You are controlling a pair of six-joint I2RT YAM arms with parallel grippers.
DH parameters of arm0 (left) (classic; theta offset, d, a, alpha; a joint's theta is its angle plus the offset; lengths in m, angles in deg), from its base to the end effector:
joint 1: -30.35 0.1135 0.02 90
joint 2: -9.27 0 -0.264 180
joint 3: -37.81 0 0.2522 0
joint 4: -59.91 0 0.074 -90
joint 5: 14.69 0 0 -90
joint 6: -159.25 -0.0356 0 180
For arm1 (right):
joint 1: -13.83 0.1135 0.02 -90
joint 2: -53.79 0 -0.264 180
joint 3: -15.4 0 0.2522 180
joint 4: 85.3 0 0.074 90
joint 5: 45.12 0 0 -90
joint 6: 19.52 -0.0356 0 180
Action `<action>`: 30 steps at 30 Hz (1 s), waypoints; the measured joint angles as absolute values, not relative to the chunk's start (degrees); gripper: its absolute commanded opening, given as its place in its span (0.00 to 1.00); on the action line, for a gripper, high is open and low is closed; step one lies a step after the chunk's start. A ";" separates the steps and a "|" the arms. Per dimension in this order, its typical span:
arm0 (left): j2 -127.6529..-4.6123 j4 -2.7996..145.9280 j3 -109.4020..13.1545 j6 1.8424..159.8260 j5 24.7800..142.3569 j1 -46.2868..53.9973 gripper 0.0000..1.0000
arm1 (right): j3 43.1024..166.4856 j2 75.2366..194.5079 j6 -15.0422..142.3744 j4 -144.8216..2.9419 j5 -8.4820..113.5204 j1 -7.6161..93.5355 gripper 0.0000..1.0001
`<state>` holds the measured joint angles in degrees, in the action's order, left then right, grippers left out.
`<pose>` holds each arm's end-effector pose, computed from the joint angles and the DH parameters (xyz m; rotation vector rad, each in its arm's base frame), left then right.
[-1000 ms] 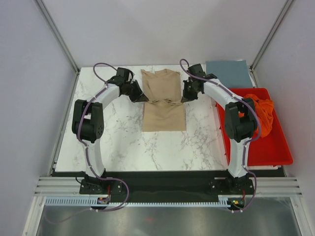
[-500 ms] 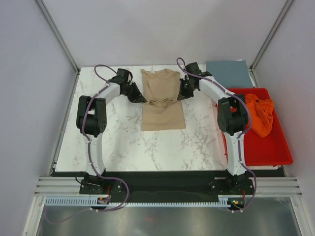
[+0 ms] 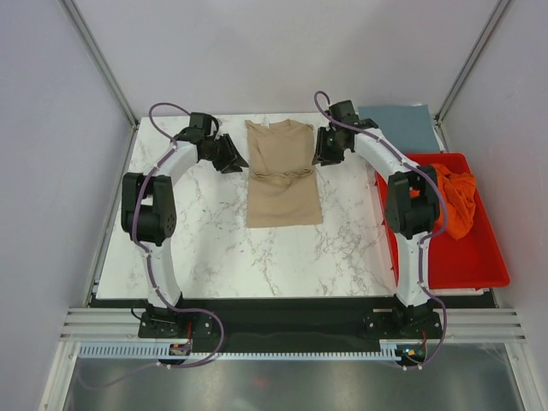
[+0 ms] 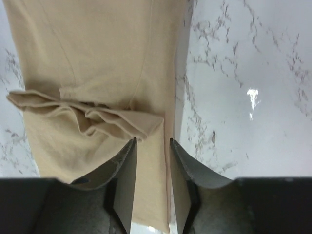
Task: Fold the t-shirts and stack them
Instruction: Fold the tshirt
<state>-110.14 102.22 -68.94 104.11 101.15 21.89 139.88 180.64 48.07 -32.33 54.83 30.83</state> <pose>0.4493 -0.0825 0.2014 -0.4115 2.5810 -0.8594 0.4690 0.1498 0.2246 0.0519 2.5878 0.4843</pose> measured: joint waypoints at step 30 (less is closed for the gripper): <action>-112.94 102.31 -68.84 59.80 107.36 20.27 0.51 | 117.25 171.92 101.94 -49.75 66.59 30.85 0.52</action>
